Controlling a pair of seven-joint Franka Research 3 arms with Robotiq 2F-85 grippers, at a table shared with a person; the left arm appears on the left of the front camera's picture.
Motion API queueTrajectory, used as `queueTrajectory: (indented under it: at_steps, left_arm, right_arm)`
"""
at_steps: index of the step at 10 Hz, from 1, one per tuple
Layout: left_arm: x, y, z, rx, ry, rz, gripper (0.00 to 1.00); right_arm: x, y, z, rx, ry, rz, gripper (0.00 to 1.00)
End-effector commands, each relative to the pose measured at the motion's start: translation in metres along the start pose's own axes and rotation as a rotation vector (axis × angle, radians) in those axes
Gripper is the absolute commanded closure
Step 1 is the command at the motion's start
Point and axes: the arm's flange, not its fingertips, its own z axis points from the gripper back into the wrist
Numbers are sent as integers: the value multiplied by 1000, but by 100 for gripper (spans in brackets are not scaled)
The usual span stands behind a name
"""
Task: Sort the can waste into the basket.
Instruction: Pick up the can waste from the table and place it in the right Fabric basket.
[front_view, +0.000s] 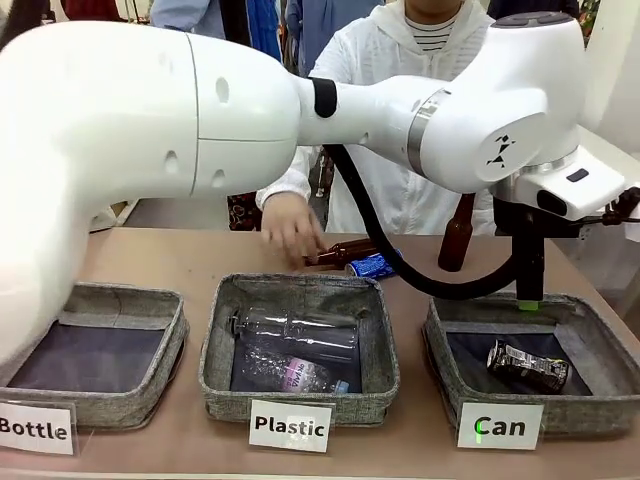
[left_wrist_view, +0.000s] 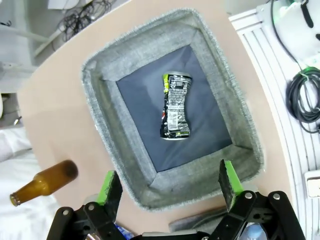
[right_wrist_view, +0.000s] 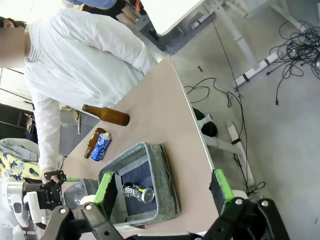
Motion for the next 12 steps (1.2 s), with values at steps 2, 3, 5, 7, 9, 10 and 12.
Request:
queueTrajectory:
  at_steps: [2, 3, 5, 7, 9, 10, 12]
  left_arm:
    - [-20, -21, 10, -28, -42, 53, 0]
    - [-24, -23, 16, -25, -55, 58, 0]
    - [-36, -23, 37, -29, -87, 108, 0]
    - [-65, -24, 80, -53, -112, 242, 0]
    - [-131, -30, 148, -14, -193, 376, 0]
    - [-175, -34, 180, -28, -256, 452, 0]
    - [-288, -66, 236, 17, -411, 616, 0]
  right_arm:
    - [-9, 3, 0, -28, -2, 2, 0]
    - [-11, 7, -3, -32, 5, 14, 0]
    - [-15, 21, -9, -45, 32, 34, 0]
    - [-21, 56, -29, 0, 108, 66, 0]
    - [-30, 109, -67, 42, 233, 129, 0]
    - [-35, 136, -89, 106, 337, 151, 0]
    - [-49, 185, -136, 288, 574, 149, 0]
